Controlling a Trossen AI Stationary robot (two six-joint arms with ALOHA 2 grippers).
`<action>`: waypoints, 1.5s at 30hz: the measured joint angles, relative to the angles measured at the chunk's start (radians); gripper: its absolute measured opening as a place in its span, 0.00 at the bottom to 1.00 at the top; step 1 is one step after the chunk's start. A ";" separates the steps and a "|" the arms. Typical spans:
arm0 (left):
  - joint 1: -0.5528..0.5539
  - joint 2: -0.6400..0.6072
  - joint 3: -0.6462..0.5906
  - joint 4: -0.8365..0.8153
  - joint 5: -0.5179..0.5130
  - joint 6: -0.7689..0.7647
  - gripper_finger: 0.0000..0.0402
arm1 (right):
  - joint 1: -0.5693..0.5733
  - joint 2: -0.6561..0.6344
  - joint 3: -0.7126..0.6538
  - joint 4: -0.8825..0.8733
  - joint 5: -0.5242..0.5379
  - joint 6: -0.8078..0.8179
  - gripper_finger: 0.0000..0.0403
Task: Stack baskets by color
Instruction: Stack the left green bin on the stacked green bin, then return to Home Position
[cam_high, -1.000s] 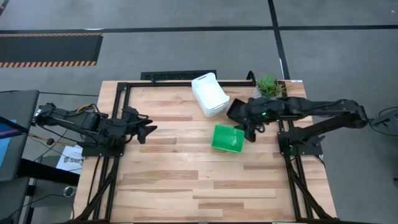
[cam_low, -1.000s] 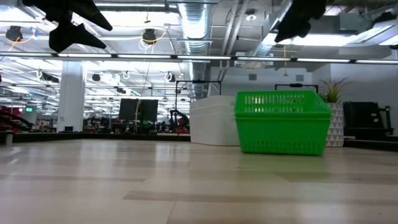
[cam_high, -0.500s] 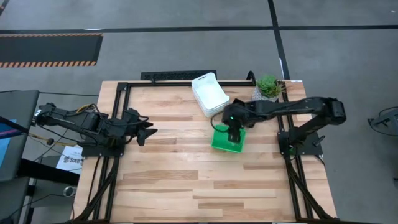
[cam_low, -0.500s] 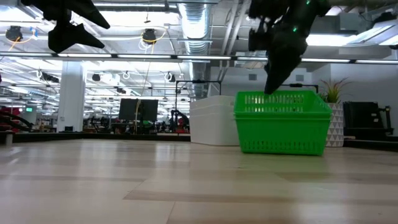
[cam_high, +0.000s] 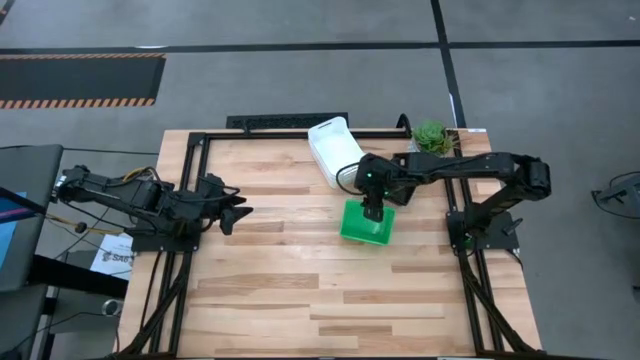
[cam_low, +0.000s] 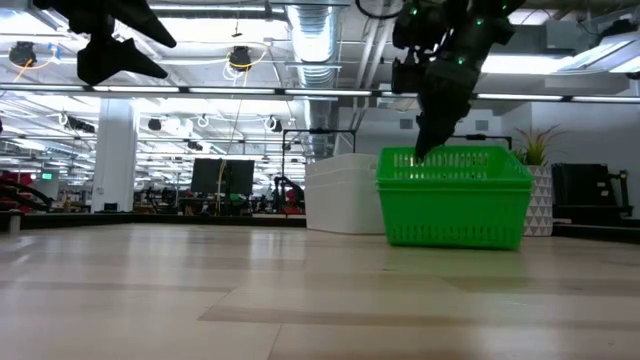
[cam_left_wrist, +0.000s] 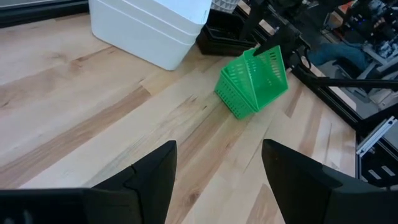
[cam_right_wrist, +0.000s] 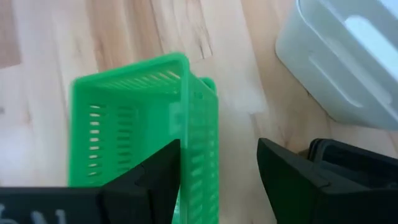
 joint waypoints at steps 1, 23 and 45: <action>0.000 0.000 0.000 -0.002 0.000 0.000 0.56 | -0.005 0.005 0.000 0.000 -0.001 -0.001 0.56; 0.000 0.000 0.000 -0.018 0.052 -0.001 0.56 | 0.027 -0.175 -0.073 -0.005 -0.171 0.054 0.56; 0.000 0.000 0.000 -0.029 -0.113 0.076 0.56 | 0.002 -0.407 -0.007 -0.054 -0.250 0.016 0.56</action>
